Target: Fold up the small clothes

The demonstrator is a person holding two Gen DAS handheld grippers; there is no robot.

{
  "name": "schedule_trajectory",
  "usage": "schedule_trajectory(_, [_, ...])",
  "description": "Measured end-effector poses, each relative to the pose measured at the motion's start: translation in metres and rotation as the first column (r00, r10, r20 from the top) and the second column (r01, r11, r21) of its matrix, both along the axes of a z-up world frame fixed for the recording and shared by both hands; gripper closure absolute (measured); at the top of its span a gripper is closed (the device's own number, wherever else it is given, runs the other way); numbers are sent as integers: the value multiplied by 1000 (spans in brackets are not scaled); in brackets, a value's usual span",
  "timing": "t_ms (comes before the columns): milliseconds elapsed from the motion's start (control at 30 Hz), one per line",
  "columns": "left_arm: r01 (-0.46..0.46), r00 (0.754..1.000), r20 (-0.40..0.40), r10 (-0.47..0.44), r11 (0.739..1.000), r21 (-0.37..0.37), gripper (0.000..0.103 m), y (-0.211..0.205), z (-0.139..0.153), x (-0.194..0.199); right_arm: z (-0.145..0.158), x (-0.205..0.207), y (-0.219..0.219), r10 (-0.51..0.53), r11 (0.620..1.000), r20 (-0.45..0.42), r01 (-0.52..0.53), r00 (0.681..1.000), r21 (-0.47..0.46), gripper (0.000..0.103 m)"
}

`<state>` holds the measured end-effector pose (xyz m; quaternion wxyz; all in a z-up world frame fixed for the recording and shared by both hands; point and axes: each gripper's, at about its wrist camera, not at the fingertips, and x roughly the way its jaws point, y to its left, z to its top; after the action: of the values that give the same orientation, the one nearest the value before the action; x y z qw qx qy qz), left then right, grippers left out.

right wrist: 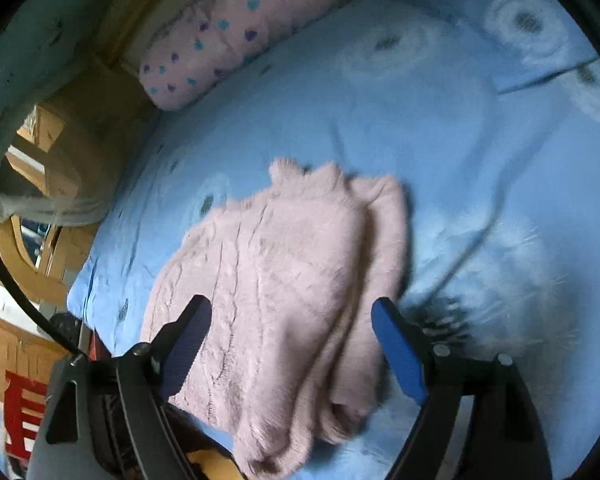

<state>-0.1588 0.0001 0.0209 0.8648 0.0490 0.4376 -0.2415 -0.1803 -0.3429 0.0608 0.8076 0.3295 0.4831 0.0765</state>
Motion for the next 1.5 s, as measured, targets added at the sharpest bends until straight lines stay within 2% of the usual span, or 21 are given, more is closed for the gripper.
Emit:
schedule_trajectory(33, [3, 1000, 10, -3, 1000, -4, 102, -3, 2, -4, -5, 2, 5, 10, 1000, -15, -10, 1000, 11, 33])
schedule_trajectory(67, [5, 999, 31, -5, 1000, 2, 103, -7, 5, -9, -8, 2, 10, 26, 1000, -23, -26, 999, 4, 52])
schedule_trajectory(100, [13, 997, 80, -16, 1000, 28, 103, -12, 8, -16, -8, 0, 17, 58, 998, -19, -58, 998, -20, 78])
schedule_trajectory(200, [47, 983, 174, -60, 996, 81, 103, -24, 16, -29, 1, -1, 13, 54, 998, 41, -53, 998, -20, 84])
schedule_trajectory(300, [63, 976, 201, -85, 991, 117, 103, -30, 16, -38, 18, -2, -9, 5, 1000, 115, -7, 993, 15, 85])
schedule_trajectory(400, [47, 988, 141, -68, 988, 147, 103, -34, 3, -32, 25, 3, -26, -39, 999, 141, 35, 989, 32, 86])
schedule_trajectory(533, [38, 979, 182, -88, 964, 263, 103, -43, 0, -42, 9, 6, -33, -58, 998, 74, 56, 996, 26, 86])
schedule_trajectory(667, [37, 986, 148, -79, 962, 270, 103, -38, 0, -47, -9, 4, -23, -20, 1000, 6, 20, 1000, -21, 84])
schedule_trajectory(733, [51, 992, 95, -80, 961, 272, 103, -36, 2, -48, -18, 0, -21, -39, 997, -26, 37, 999, -72, 75])
schedule_trajectory(800, [-27, 998, 60, 14, 972, 233, 103, -19, 14, -47, -17, -2, -26, -68, 995, -33, 65, 997, -79, 56])
schedule_trajectory(833, [-58, 998, 34, 53, 981, 183, 103, -9, 24, -47, -14, -2, -29, -79, 994, -40, 76, 996, -78, 52])
schedule_trajectory(900, [-49, 997, -52, 52, 998, 50, 103, 10, 45, -54, -7, -7, -39, -139, 984, -53, 132, 989, -119, 35])
schedule_trajectory(933, [-39, 997, -65, 40, 999, 12, 103, 15, 55, -58, -1, -11, -46, -187, 971, -43, 178, 981, -157, 33])
schedule_trajectory(967, [-25, 999, -44, 24, 1000, -10, 103, 16, 65, -63, 6, -14, -51, -216, 961, -20, 209, 976, -178, 33])
schedule_trajectory(1033, [37, 996, 86, -36, 999, -3, 103, 6, 86, -70, 24, -14, -55, -247, 945, 57, 253, 967, -209, 33])
schedule_trajectory(1100, [78, 984, 157, -80, 997, 23, 103, -14, 88, -58, 37, -6, -47, -208, 949, 104, 226, 973, -221, 33])
schedule_trajectory(1233, [40, 988, 152, -41, 999, 11, 103, -49, 65, -9, 40, 30, -2, -17, 981, 87, 33, 996, -192, 33])
schedule_trajectory(1333, [8, 992, 126, -19, 996, 92, 103, -58, 27, 6, 24, 58, 13, -8, 987, 3, 8, 1000, -161, 33])
schedule_trajectory(1400, [-26, 984, 180, 1, 990, 136, 103, -57, 15, 3, -4, 77, 8, -13, 986, -92, -2, 996, -168, 40])
schedule_trajectory(1467, [-23, 988, 154, 5, 993, 113, 103, -55, 20, 1, -22, 77, -10, -58, 992, -89, 48, 994, -117, 52])
schedule_trajectory(1500, [-6, 992, 129, -2, 998, 63, 103, -51, 25, 3, -24, 73, -25, -94, 995, -82, 91, 992, -42, 56])
